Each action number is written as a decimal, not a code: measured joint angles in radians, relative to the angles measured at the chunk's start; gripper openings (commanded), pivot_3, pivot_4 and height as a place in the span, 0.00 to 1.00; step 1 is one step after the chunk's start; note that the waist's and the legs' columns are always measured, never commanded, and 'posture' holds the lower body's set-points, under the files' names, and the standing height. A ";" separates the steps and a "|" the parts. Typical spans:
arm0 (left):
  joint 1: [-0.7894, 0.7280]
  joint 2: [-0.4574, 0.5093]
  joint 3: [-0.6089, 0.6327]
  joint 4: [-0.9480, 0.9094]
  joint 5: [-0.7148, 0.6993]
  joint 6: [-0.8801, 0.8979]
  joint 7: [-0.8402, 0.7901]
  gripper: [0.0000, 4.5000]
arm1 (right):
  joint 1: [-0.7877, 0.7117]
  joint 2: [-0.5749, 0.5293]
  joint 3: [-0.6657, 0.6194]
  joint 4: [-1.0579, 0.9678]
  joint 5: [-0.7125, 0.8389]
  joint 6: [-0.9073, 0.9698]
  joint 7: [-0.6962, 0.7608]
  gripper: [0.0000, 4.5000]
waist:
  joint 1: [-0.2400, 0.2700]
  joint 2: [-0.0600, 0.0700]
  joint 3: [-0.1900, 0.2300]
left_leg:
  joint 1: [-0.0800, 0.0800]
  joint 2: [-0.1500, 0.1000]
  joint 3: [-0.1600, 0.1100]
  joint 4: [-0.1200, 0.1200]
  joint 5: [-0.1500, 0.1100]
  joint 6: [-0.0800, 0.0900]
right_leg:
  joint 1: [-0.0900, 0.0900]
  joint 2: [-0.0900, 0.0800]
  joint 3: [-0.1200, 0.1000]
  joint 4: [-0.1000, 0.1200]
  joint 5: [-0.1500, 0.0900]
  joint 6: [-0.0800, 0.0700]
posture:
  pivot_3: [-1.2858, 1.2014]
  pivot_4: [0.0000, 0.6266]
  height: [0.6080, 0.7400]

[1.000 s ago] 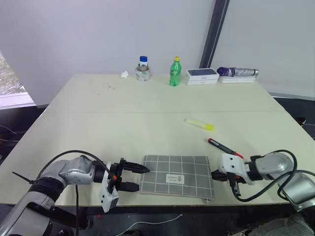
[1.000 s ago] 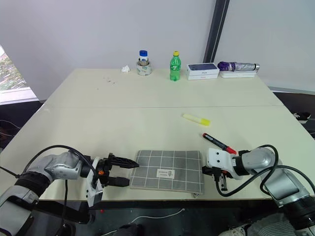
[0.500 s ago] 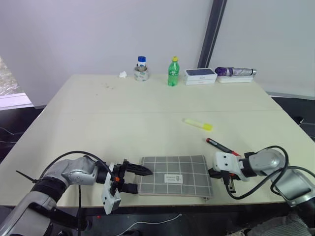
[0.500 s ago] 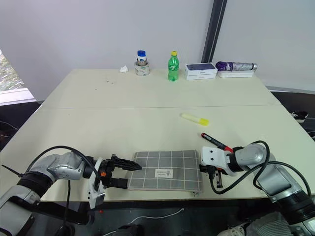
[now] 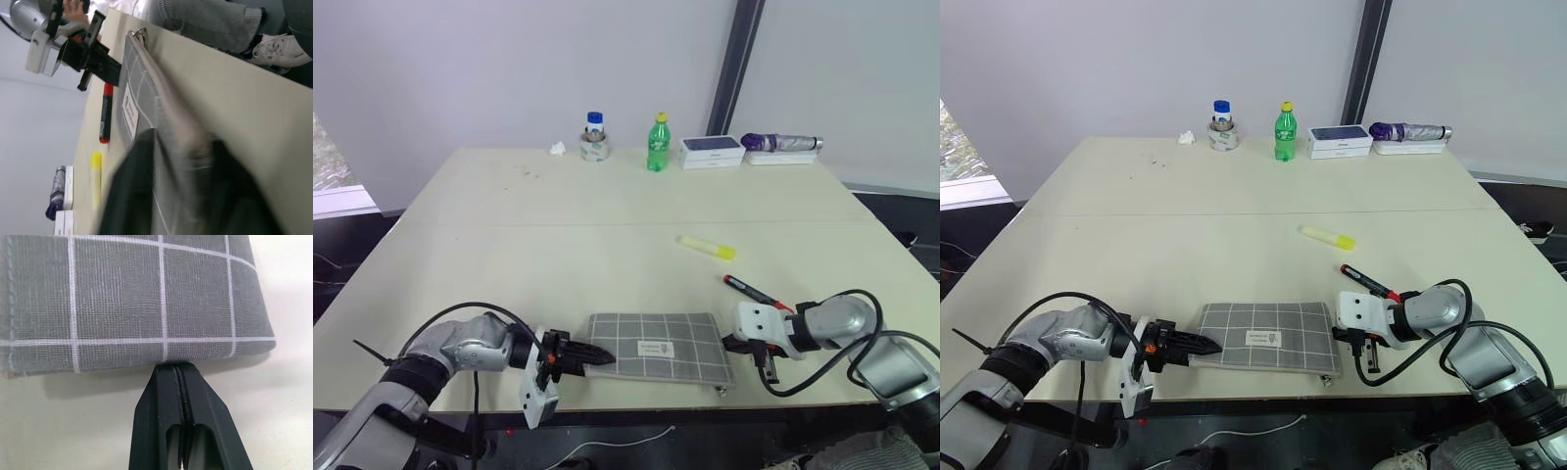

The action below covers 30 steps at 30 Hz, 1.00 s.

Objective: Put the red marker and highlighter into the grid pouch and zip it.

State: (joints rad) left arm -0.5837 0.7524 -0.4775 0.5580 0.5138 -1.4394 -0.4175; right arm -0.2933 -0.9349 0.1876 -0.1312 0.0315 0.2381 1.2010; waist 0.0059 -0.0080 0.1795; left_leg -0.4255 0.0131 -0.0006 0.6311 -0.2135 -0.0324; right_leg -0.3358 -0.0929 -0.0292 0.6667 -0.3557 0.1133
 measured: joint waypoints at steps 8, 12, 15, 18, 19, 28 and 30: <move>0.017 0.030 -0.020 0.012 -0.096 0.045 -0.025 0.00 | 0.016 0.015 -0.043 0.024 0.077 0.018 0.002 0.12 | 0.000 0.000 0.000 | 0.000 0.000 0.000 0.000 0.000 0.000 | 0.000 0.000 0.000 0.000 0.000 0.000 | 0.52 0.24 1.00; 0.073 0.056 -0.005 0.005 -0.207 0.123 -0.033 0.00 | 0.019 0.027 -0.112 0.026 0.165 0.066 0.001 0.52 | 0.000 0.000 0.000 | 0.000 0.001 -0.003 0.000 0.000 0.000 | -0.001 0.000 0.000 0.000 0.000 0.000 | 0.52 0.24 1.00; 0.127 0.072 0.048 -0.008 -0.330 0.221 -0.035 0.00 | 0.015 0.101 -0.175 0.029 0.252 0.114 -0.030 0.86 | 0.000 0.000 0.000 | 0.000 0.002 -0.004 0.000 0.000 0.000 | -0.001 0.000 0.000 0.000 0.000 0.000 | 0.52 0.24 1.00; 0.157 0.072 0.110 -0.023 -0.403 0.305 -0.038 0.00 | -0.013 0.209 -0.210 0.050 0.318 0.125 -0.089 1.00 | -0.002 0.000 0.000 | 0.000 0.001 -0.004 0.000 0.000 0.000 | -0.001 0.000 0.001 0.000 0.000 0.000 | 0.52 0.24 1.00; 0.167 0.065 0.130 -0.030 -0.416 0.331 -0.037 0.00 | -0.027 0.229 -0.212 0.061 0.328 0.127 -0.109 1.00 | -0.002 0.001 0.000 | 0.000 0.001 -0.003 0.000 0.000 0.000 | -0.001 -0.001 0.001 0.000 0.000 0.000 | 0.52 0.24 1.00; 0.261 -0.056 0.238 -0.106 -0.416 0.450 -0.011 0.00 | -0.130 0.391 -0.175 0.110 0.285 0.148 -0.314 1.00 | 0.004 0.001 0.000 | -0.001 0.000 -0.003 -0.001 0.000 0.000 | -0.002 -0.001 0.001 0.001 0.000 0.000 | 0.52 0.24 1.00; 0.271 -0.062 0.251 -0.113 -0.408 0.455 -0.010 0.00 | -0.145 0.416 -0.169 0.129 0.278 0.164 -0.350 1.00 | 0.003 0.001 0.000 | -0.001 0.000 -0.003 -0.001 0.000 0.000 | -0.002 -0.001 0.001 0.001 0.000 0.000 | 0.52 0.24 1.00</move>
State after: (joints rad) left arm -0.3131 0.6902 -0.2269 0.4447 0.1059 -0.9848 -0.4279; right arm -0.4382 -0.5190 0.0188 -0.0020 0.3098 0.4024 0.8506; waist 0.0093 -0.0073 0.1798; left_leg -0.4262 0.0131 -0.0033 0.6304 -0.2134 -0.0325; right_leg -0.3382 -0.0936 -0.0283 0.6678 -0.3557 0.1132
